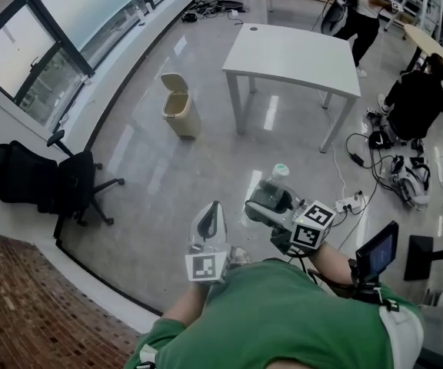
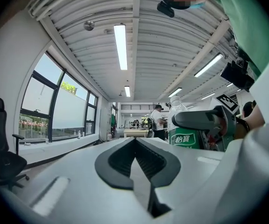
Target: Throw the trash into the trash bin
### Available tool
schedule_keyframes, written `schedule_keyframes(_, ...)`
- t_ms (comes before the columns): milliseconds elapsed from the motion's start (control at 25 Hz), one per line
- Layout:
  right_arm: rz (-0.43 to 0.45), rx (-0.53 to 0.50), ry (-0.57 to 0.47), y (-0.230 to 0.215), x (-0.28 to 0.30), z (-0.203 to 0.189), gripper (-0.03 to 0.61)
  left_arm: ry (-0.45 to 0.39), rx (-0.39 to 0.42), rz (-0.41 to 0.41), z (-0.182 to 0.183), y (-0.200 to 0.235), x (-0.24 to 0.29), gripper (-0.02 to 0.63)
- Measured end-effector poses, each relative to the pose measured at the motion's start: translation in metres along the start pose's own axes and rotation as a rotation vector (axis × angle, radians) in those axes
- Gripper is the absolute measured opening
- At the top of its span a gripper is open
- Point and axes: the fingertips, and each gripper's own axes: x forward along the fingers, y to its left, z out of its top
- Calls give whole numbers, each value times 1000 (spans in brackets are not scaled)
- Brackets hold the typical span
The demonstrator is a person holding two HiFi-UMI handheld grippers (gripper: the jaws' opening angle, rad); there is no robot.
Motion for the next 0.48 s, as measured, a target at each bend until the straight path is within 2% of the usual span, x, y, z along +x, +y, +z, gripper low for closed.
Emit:
schedule_keyframes(240,89,-7,29,18,81,-14,328,22,-37,133,-7,84,-15,6)
schedule_keyframes(480,127,-15,71,24,142,-31,328,18,-39,194,-12,142,-25,6)
